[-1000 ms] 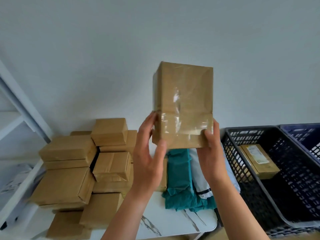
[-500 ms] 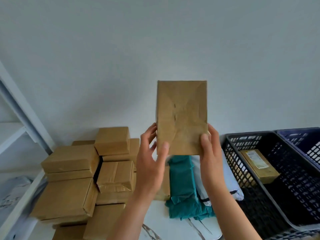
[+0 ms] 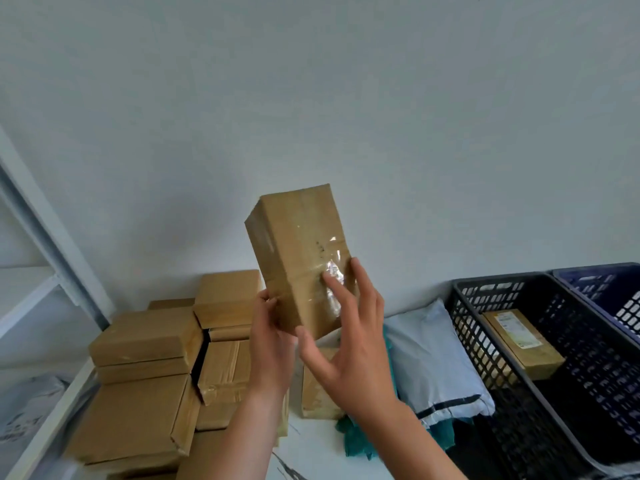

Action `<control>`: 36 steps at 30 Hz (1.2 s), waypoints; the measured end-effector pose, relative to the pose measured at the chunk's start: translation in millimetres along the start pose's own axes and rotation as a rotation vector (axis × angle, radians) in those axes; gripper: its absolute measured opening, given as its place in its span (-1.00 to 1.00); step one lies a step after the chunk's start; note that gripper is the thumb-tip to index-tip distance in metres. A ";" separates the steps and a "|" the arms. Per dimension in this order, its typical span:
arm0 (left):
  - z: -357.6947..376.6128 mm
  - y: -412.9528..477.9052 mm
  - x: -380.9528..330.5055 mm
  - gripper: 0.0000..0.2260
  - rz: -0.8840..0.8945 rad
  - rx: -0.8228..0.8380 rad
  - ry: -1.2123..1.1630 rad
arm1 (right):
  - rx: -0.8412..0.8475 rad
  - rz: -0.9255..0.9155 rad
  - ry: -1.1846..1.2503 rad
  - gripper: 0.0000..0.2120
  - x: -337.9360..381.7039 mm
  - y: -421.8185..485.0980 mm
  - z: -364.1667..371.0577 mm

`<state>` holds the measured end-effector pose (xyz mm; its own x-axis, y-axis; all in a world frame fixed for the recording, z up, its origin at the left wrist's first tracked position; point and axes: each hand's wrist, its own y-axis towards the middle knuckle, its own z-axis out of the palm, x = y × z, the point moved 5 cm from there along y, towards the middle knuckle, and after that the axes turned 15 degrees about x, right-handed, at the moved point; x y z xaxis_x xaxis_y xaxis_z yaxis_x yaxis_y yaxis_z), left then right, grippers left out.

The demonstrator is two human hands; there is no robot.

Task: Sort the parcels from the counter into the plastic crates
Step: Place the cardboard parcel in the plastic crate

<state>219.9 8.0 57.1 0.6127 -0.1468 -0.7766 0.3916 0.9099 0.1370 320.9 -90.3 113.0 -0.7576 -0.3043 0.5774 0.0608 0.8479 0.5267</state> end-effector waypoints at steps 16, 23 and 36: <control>24.5 -7.1 -19.4 -0.43 0.165 0.054 0.643 | -0.014 0.387 0.780 -0.50 -96.0 1.4 -36.3; 44.5 -2.7 -46.1 -0.51 0.211 0.163 0.598 | 0.124 0.168 0.622 -0.48 -57.6 14.3 -63.4; 49.5 -5.6 -50.2 -0.56 0.086 0.238 0.658 | 0.124 0.289 0.586 -0.57 -65.3 24.9 -69.8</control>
<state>220.9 -9.0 125.7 0.1349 0.2555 -0.9574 0.5459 0.7871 0.2870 417.2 -79.6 132.0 -0.2413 -0.2126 0.9469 0.1067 0.9640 0.2437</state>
